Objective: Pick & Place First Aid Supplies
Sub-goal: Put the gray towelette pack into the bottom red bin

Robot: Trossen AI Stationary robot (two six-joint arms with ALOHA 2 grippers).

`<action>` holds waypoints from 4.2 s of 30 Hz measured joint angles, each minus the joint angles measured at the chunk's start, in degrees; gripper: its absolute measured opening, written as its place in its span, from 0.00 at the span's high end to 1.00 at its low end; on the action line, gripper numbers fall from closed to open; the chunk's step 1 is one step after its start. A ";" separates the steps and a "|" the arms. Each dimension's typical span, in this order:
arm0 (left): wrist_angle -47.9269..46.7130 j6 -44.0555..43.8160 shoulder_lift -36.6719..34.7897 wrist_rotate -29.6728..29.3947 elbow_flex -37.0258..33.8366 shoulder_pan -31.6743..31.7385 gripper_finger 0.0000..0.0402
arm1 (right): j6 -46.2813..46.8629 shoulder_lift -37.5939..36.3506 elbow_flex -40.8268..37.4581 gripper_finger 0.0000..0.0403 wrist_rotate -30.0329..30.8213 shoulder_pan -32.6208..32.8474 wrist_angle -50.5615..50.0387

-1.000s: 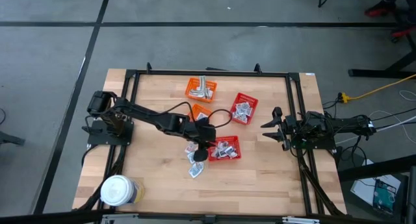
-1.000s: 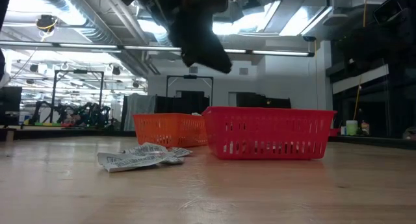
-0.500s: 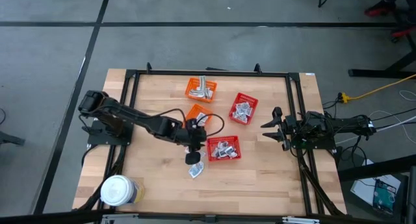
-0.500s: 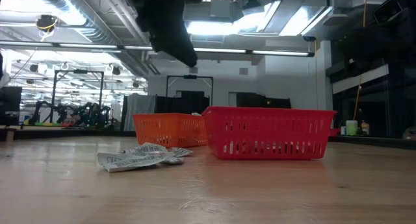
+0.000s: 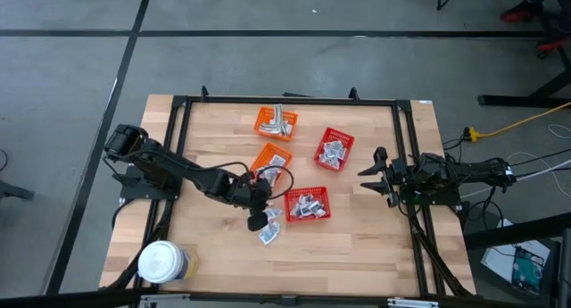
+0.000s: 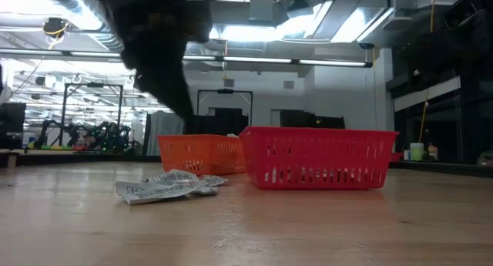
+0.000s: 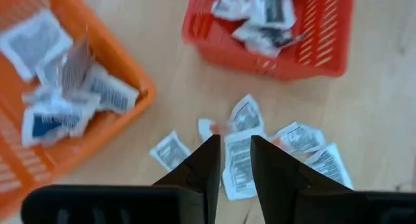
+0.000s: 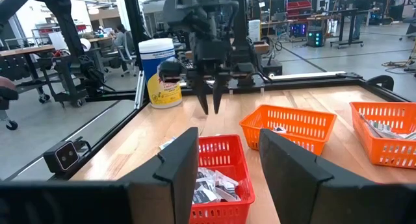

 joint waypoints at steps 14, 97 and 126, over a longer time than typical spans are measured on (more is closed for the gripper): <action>9.73 -13.09 0.02 -0.20 -10.83 -0.71 0.81 | 0.00 -0.01 0.00 0.60 0.00 -0.01 0.00; 10.72 -0.64 -4.24 18.44 -11.99 0.64 0.93 | 0.01 -0.02 0.02 0.60 0.01 -0.02 0.00; 10.47 -2.49 3.95 11.06 -11.78 -0.10 0.63 | 0.00 -0.02 0.01 0.60 0.00 0.00 0.00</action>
